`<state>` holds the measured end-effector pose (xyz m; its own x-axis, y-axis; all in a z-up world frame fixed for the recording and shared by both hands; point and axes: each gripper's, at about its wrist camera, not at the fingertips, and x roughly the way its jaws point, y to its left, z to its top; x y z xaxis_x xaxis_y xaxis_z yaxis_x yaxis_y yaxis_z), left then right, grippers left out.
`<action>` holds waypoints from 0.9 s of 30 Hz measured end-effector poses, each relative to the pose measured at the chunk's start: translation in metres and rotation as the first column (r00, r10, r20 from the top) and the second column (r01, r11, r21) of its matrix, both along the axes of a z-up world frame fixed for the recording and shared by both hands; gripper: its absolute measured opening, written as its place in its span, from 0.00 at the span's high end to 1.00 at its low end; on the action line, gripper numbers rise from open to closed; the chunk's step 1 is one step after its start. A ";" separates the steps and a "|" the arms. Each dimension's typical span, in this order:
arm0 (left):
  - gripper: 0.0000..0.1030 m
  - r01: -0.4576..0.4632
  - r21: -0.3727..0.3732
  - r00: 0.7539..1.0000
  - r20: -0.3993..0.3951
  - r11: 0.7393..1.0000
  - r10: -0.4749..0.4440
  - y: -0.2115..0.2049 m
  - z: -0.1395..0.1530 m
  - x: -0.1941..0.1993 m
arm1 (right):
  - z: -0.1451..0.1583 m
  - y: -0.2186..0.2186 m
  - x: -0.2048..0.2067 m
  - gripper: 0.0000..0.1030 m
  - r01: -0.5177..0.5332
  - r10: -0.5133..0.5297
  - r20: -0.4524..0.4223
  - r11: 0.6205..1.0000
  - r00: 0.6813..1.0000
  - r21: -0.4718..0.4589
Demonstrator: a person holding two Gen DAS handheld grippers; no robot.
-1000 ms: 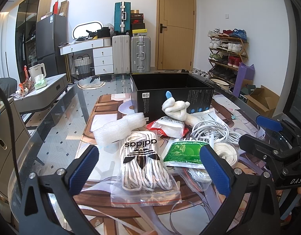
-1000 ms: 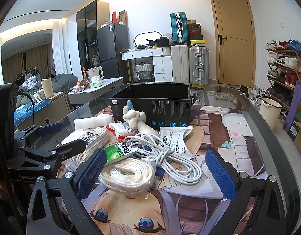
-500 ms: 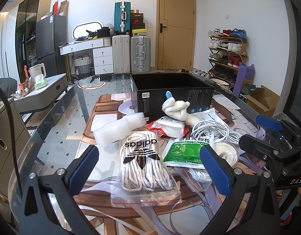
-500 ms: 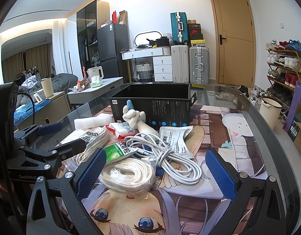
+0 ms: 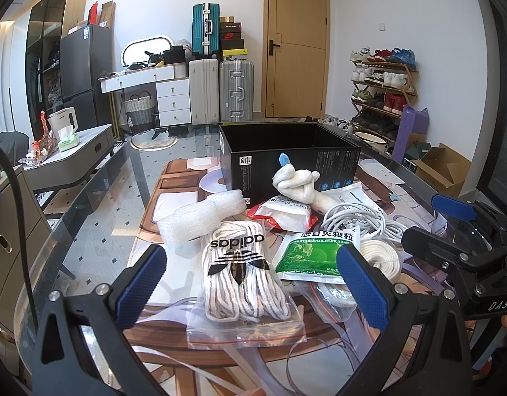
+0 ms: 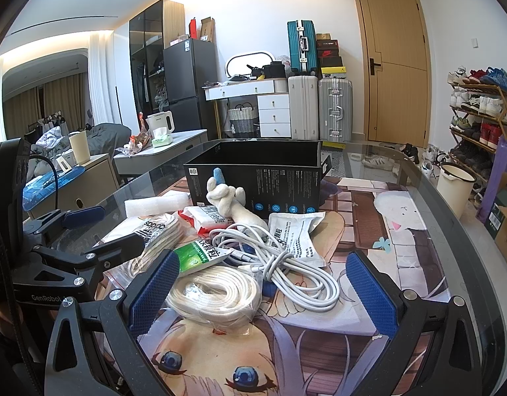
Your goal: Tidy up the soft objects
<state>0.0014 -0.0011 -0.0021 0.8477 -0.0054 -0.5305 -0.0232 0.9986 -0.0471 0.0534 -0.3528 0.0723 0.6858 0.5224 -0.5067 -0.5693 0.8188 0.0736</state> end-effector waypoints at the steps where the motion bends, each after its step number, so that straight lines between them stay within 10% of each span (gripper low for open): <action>1: 0.00 0.000 -0.002 1.000 -0.001 1.000 0.000 0.000 -0.001 0.000 | 0.000 0.000 0.000 0.00 0.000 0.000 -0.002 1.000 1.000 0.000; 27: 0.00 0.019 0.027 0.997 -0.078 0.999 -0.017 0.014 -0.005 0.003 | -0.004 0.007 0.004 0.00 -0.013 0.006 -0.081 0.997 0.997 -0.081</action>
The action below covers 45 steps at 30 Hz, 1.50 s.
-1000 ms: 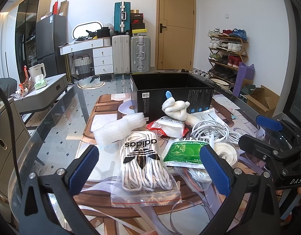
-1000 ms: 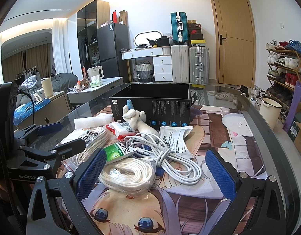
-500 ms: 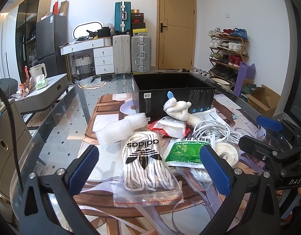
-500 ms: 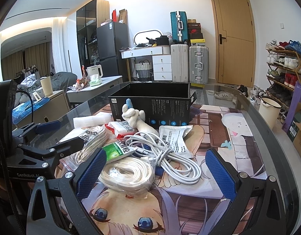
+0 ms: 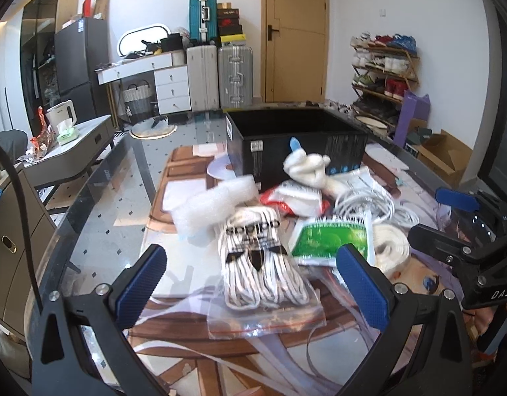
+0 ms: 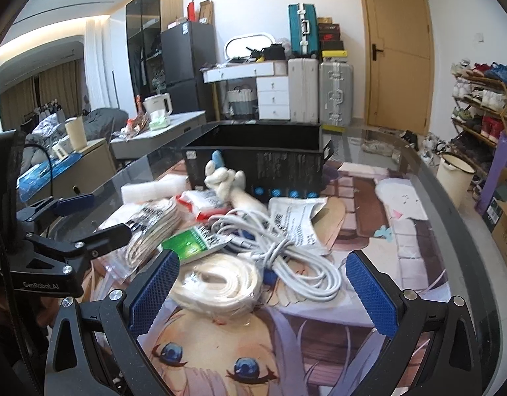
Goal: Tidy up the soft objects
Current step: 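Grasp the bagged adidas rope with the left gripper while the right grasps the bagged coiled rope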
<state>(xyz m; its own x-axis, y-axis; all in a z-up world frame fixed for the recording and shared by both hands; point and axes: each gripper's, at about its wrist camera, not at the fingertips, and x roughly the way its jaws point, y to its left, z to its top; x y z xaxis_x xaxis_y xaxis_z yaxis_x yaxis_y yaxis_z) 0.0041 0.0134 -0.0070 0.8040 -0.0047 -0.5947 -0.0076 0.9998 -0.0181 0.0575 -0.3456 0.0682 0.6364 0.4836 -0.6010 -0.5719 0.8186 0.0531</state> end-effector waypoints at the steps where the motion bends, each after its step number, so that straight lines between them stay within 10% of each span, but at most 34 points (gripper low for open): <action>1: 0.00 0.005 0.006 1.000 -0.005 1.000 -0.005 -0.001 -0.001 -0.001 | -0.001 0.002 -0.001 0.00 -0.004 0.004 -0.004 1.000 1.000 -0.011; 45: 0.01 0.019 -0.137 0.991 -0.127 0.990 -0.036 0.028 -0.012 0.016 | -0.033 0.080 0.016 0.06 -0.117 0.079 -0.197 0.975 0.977 -0.190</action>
<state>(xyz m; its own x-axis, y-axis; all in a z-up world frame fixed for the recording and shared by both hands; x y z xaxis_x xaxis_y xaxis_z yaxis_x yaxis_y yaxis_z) 0.0196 0.0416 -0.0190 0.7191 -0.1133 -0.6856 0.0086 0.9880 -0.1543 0.0735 -0.2655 0.0349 0.4591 0.3966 -0.7950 -0.6454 0.7638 0.0084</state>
